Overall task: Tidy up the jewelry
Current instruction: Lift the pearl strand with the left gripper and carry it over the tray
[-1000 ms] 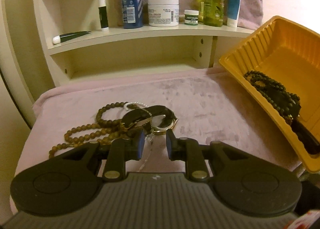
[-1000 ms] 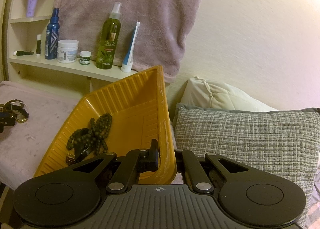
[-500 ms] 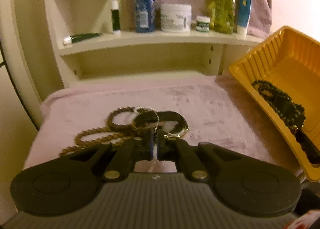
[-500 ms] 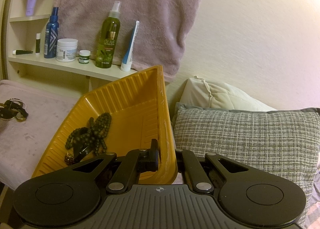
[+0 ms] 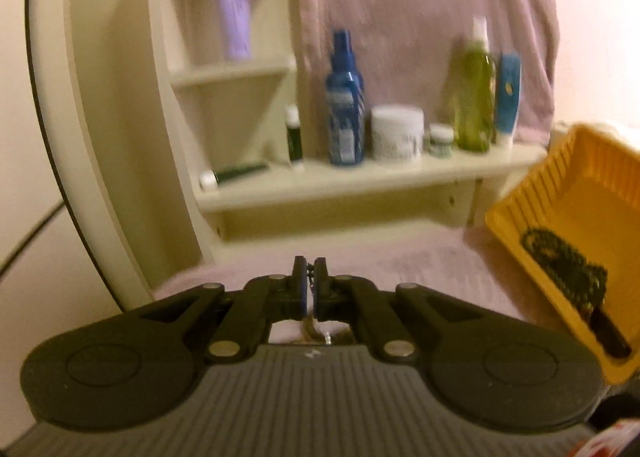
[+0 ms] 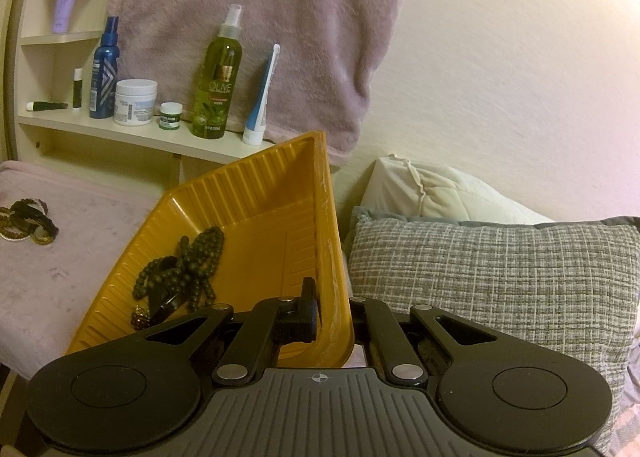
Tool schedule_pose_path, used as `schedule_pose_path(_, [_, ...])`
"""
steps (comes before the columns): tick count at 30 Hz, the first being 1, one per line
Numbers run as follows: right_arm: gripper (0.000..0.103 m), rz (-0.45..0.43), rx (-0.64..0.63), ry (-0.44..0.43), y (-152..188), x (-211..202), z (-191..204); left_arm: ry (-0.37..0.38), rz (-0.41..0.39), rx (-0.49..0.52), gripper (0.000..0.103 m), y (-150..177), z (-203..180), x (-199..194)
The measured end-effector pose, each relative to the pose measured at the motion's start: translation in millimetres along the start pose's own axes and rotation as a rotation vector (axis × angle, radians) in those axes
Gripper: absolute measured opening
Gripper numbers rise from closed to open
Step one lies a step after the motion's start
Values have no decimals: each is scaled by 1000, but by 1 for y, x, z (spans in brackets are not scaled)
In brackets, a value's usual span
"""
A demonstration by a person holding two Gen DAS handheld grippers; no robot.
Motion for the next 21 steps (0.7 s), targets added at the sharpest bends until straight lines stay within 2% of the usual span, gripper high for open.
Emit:
schedule_pose_path(10, [5,-2,0,-2,-1,-1,1,-2,-120,8,2,-52,27,-24])
schedule_pose_path(21, [5,-4,1,-4,-3,-2,2,51,-189,45,2,-93,20,-39])
Point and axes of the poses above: each gripper's, at about its wrist camera, not at the fingertips, and x roughly the way its jaws point, z to its left, y to its underside, the point moved 4 cm from there along x, roughly the way its jaws point, and after that the axes turned 14 degrees about x, right-handed, at the moved point
